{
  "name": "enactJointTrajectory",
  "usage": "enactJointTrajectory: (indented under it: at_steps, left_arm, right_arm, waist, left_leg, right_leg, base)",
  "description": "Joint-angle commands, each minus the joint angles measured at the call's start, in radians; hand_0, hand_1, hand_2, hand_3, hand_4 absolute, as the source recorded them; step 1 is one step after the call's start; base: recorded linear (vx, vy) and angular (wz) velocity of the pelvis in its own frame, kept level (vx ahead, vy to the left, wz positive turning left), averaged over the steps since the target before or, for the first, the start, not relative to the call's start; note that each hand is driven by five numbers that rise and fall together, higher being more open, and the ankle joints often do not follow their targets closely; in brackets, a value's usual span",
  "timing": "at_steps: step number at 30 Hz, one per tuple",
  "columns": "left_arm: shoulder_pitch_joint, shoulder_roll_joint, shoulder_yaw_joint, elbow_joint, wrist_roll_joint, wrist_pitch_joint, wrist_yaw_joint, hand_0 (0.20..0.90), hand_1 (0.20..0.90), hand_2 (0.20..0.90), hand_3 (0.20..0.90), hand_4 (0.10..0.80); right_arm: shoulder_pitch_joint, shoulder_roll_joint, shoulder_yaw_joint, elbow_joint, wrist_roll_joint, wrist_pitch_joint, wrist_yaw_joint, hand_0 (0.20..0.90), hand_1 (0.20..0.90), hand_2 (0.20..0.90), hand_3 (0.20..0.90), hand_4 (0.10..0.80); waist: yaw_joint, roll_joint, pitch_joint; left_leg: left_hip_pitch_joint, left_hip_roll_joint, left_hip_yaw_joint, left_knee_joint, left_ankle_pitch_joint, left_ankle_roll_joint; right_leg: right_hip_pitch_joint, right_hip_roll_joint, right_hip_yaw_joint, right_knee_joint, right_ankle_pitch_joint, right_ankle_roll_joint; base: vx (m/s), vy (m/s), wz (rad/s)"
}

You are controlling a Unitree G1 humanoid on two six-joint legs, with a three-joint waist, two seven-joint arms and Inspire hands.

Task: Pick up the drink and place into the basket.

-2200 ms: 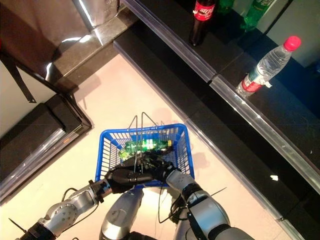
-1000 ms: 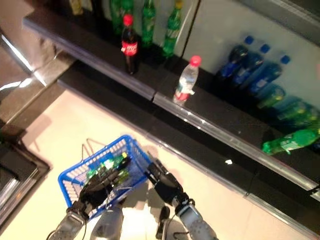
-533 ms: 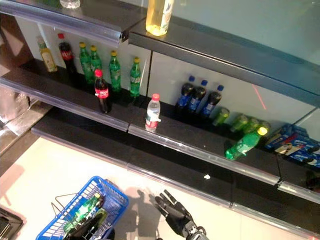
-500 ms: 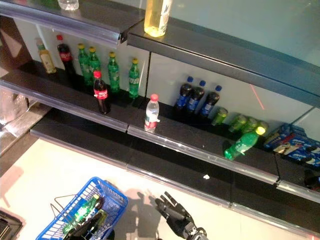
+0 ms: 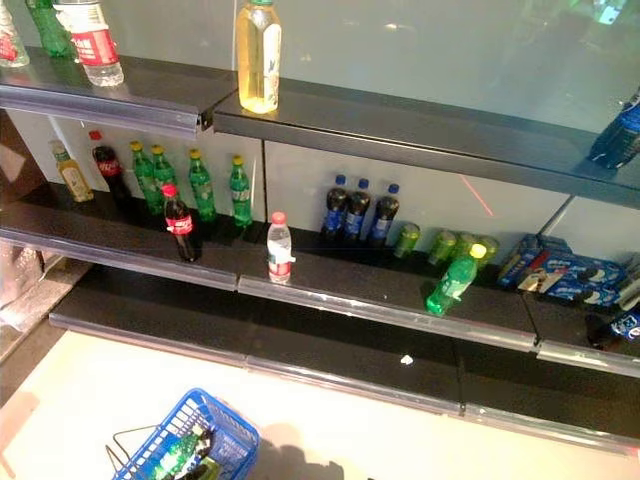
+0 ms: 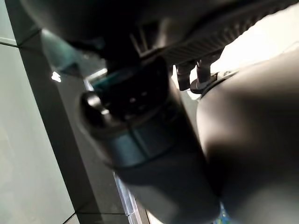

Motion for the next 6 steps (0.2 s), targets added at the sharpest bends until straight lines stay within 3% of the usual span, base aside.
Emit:
enactJointTrajectory:
  at_steps: [1,6]
  left_arm:
    - [-0.056,-0.019,0.005,-0.016,0.051,-0.084,-0.032,0.300,0.300,0.300,0.200,0.100]
    - [-0.063,-0.027,-0.026,-0.035,0.052,-0.091,-0.028,0.300,0.300,0.300,0.200,0.100]
  right_arm:
    - [-0.047,-0.027,0.010,0.040,-0.084,-0.060,-0.043,0.900,0.900,0.900,0.900,0.800]
    - [-0.038,-0.033,0.070,0.016,-0.149,-0.069,-0.070,0.900,0.900,0.900,0.900,0.800]
  waist:
    - [0.026,0.038,0.029]
    - [0.029,0.037,0.031]
  left_leg:
    - [-0.024,0.052,0.002,0.001,0.036,-0.011]
    - [-0.030,0.049,-0.012,0.001,0.035,-0.011]
  right_leg:
    - [-0.041,-0.057,-0.012,0.037,0.084,0.016]
    - [-0.040,-0.055,-0.015,0.034,0.083,0.015]
  base:
    - [-0.046,-0.019,0.01]
    - [-0.036,-0.018,0.01]
